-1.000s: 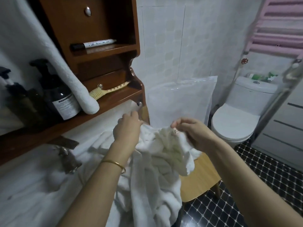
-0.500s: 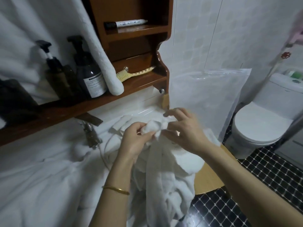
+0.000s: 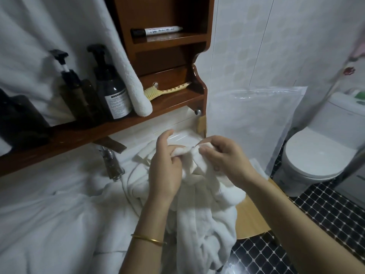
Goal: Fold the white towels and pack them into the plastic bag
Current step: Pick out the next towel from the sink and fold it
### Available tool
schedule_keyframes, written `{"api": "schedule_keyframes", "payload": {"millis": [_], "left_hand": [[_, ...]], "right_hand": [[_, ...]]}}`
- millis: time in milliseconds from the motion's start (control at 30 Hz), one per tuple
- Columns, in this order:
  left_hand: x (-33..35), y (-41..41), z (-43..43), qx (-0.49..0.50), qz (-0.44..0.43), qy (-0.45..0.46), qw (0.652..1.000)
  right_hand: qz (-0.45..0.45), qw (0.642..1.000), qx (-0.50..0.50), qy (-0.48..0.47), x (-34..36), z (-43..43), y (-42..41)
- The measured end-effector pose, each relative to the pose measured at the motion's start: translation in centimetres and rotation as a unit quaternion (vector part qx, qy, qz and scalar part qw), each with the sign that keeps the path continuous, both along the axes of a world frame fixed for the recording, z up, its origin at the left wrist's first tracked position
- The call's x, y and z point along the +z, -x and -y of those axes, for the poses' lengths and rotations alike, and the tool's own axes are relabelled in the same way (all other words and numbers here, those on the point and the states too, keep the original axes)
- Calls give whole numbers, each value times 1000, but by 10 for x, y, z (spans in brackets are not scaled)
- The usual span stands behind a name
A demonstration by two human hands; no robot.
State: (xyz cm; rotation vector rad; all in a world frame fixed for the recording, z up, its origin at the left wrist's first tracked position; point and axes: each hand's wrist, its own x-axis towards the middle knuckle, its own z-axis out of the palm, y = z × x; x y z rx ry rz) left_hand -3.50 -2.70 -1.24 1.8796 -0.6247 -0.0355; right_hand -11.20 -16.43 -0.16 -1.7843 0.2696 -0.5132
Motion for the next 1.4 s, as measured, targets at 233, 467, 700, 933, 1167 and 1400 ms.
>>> {"api": "schedule_keyframes", "payload": {"millis": [233,467,700,933,1167,1400], "left_hand": [[12,4,9,-79,-216,148,962],[12,0,5,-103,-229,166,954],[16,1,7,-130,-177,144,965],[22,-1,14,-75,-66,107,989],[77,-17,33,-149,45,101,983],[168,-42,61,-176,222,74,956]], "right_hand": [[24,994,-59,-85,-4,-9,-9],[31,989,-83,-122,-7,-15,-12],[37,989,-127,-64,-4,-19,-13],[50,997,-50,-41,6,-11,-16],[42,981,188,3,68,38,-32],[61,967,231,-83,113,67,-49]]}}
